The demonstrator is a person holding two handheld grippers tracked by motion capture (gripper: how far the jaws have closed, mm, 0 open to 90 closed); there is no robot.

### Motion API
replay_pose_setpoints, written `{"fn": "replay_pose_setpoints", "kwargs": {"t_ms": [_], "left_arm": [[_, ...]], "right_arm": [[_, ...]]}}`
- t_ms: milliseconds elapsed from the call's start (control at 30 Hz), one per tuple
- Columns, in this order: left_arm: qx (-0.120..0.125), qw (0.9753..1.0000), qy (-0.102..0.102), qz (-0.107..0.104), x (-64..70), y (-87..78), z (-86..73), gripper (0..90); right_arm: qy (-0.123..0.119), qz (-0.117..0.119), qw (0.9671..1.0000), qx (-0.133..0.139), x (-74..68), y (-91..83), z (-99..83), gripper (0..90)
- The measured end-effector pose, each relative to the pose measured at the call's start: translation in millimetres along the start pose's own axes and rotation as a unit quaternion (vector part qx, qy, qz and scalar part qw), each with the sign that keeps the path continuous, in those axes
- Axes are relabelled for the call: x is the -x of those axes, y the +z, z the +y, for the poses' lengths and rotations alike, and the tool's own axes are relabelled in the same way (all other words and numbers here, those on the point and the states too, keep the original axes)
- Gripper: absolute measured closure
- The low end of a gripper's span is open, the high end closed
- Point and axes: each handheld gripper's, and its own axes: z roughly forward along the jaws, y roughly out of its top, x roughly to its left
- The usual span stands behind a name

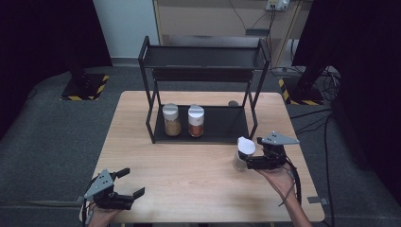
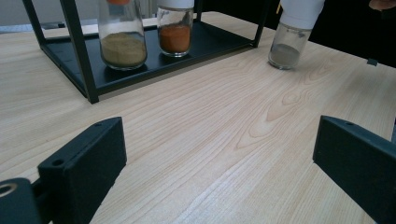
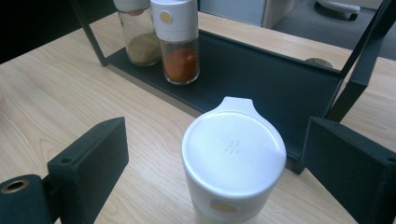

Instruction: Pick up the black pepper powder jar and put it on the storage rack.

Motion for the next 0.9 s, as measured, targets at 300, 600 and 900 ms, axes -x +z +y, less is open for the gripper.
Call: {"fn": "replay_pose_setpoints", "kwargs": {"t_ms": [300, 600, 900], "left_arm": [[-0.002, 1.0, 0.001, 0.0, 0.1, 0.2, 0.4, 1.7], [-0.001, 1.0, 0.001, 0.0, 0.2, 0.3, 0.4, 1.7], [-0.002, 1.0, 0.002, 0.0, 0.4, 0.2, 0.5, 1.7]], "right_arm": [[0.012, -0.011, 0.9995, -0.026, -0.5, 21.8, 1.8, 9.3], [0.017, -0.02, 0.9989, -0.038, 0.0, 33.0, -1.8, 12.8], [0.016, -0.028, 0.9985, -0.045, -3.0, 43.4, -5.5, 21.4]]}}
